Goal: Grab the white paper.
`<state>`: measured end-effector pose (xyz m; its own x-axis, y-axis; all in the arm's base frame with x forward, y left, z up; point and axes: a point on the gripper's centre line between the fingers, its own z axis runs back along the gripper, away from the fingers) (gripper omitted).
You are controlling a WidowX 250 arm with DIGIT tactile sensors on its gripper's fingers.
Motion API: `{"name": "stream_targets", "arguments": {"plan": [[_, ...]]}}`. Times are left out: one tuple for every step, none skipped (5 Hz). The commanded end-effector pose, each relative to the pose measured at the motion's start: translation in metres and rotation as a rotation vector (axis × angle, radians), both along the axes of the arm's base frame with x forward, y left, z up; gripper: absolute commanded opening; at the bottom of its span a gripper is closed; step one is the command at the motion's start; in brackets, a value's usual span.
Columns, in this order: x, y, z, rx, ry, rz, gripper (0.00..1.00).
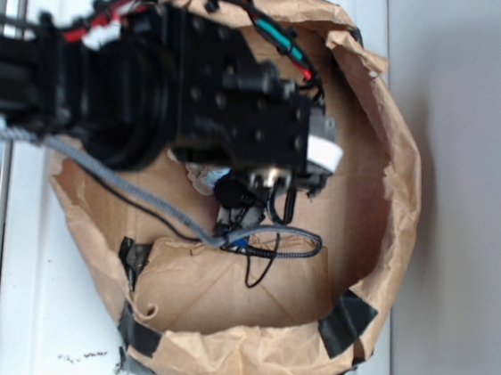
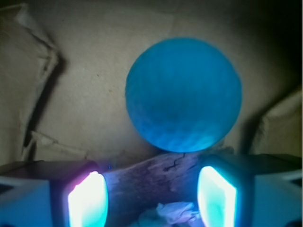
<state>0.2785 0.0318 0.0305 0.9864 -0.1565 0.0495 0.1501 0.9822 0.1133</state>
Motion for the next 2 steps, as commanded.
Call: {"name": "stream_targets", "arguments": {"plan": [[-0.004, -0.001, 0.014, 0.021, -0.090, -0.012, 0.00], [-0.008, 0.002, 0.031, -0.024, -0.083, -0.011, 0.99]]}}
